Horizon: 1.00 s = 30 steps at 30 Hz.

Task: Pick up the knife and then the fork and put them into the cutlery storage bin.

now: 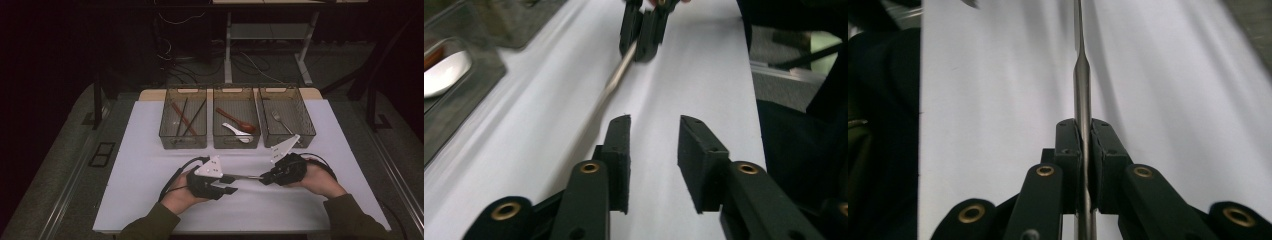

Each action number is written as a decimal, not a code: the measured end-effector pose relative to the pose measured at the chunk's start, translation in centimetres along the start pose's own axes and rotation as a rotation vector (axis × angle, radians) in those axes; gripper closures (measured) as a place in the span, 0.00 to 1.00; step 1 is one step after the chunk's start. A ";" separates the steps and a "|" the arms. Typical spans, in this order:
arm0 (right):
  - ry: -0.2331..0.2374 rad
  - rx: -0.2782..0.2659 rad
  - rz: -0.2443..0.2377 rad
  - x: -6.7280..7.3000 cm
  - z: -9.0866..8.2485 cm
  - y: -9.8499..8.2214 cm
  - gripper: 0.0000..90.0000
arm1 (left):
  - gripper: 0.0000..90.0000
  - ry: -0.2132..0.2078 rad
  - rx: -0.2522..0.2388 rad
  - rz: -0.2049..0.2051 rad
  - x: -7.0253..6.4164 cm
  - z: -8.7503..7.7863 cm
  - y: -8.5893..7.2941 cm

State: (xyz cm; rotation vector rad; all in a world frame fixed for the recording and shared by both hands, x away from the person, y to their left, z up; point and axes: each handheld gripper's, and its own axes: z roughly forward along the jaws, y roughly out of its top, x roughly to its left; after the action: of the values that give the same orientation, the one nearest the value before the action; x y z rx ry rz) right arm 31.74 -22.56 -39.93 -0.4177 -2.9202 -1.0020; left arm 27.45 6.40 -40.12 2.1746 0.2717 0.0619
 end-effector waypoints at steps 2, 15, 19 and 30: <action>-0.026 -0.013 0.019 -0.3 -0.7 -0.3 0.92 | 0.65 0.021 -0.019 -0.025 0.1 -0.6 -0.5; -0.211 -0.131 0.160 -2.8 -5.9 -1.8 0.92 | 0.40 0.189 -0.033 -0.149 1.0 -3.8 -4.6; -0.271 -0.159 0.215 -4.1 -7.3 -2.3 0.92 | 0.34 0.238 -0.033 -0.182 1.3 -4.6 -5.5; -0.444 -0.216 0.387 -7.3 -10.4 -2.6 0.92 | 0.12 0.321 -0.044 -0.254 1.8 -5.5 -7.0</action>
State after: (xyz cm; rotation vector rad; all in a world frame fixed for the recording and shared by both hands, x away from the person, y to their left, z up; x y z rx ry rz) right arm 37.47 -32.64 -34.02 -1.3097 -2.8958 -1.2972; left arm 27.24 15.10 -42.73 2.0645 0.7197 0.2724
